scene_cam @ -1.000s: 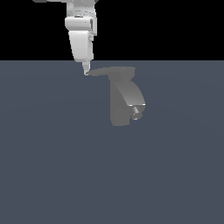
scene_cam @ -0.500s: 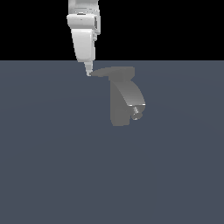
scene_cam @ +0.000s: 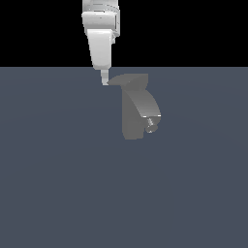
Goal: Turn on the faucet by rotating a designated handle.
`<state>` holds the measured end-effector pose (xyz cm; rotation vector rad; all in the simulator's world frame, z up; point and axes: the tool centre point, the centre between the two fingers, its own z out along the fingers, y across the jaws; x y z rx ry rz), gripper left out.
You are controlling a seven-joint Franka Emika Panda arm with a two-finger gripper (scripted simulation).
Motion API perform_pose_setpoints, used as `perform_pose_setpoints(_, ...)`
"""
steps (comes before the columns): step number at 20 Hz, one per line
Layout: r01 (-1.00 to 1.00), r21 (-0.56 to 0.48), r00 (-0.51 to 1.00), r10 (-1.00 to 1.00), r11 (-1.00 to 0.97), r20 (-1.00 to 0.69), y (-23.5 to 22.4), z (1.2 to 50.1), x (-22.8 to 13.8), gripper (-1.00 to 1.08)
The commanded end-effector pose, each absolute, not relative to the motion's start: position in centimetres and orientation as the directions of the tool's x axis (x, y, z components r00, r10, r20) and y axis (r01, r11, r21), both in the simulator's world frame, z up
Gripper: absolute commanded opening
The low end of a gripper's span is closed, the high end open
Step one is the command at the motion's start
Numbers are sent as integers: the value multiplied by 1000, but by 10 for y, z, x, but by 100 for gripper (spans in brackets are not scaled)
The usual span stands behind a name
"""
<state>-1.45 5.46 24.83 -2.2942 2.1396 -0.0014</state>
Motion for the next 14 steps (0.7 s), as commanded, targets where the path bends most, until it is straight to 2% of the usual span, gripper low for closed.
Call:
perform_pose_setpoints(1,-998,-1,58,-998,-58,0,41,248,-22,-100)
perform_pose_setpoints(12,-998,0,58,-998,-58,0,13,248,-52,-100)
perform_pose_setpoints(14,-998,-1,68,-998,-68,-1,21,248,-49,-100)
